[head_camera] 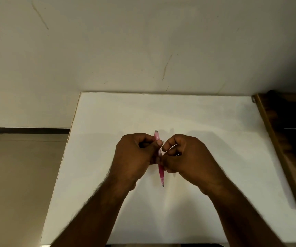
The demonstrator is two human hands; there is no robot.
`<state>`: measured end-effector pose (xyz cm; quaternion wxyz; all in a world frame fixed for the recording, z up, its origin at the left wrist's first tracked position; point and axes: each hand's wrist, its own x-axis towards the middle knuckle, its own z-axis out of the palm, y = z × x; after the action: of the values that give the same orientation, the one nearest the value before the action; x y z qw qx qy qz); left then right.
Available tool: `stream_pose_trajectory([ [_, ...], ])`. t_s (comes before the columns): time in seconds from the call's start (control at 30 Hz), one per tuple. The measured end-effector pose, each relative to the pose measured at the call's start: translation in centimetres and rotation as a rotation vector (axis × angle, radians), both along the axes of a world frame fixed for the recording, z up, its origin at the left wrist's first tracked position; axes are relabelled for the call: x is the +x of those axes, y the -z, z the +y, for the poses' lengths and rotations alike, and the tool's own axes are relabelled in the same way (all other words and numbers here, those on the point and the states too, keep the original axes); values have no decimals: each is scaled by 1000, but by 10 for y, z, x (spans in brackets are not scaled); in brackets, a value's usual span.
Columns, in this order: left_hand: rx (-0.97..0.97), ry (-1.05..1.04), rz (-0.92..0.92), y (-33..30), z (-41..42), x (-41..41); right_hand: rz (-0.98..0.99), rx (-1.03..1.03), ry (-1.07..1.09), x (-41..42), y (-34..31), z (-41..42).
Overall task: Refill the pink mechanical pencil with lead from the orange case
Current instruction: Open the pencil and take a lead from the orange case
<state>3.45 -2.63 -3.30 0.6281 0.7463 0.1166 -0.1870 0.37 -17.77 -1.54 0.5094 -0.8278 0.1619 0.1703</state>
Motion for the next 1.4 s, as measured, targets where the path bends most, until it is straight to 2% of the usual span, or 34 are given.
stream_pose_trajectory([
  [0.1,65,25,-15,4,-1,2,33,-57,21,0,2,-4],
  [0.23,518,69,-201,11,11,12,66,-317,43,7,12,-16],
  [0.33,703,155,-193,18,15,15,89,-433,-7,13,19,-17],
  [0.63,898,255,-162,25,8,17,126,-468,-37,25,27,-20],
  [0.77,893,234,-181,21,9,17,-80,-558,58,27,21,-23],
  [0.87,856,227,-240,15,10,18,-205,-359,161,30,19,-14],
  [0.97,767,233,-371,8,10,18,-161,9,232,33,16,-1],
  [1.03,692,234,-441,4,10,18,-131,169,259,34,14,3],
  [1.2,583,218,-524,3,14,18,-127,335,309,36,10,1],
  [1.4,587,278,-537,0,25,21,-165,353,408,39,14,4],
])
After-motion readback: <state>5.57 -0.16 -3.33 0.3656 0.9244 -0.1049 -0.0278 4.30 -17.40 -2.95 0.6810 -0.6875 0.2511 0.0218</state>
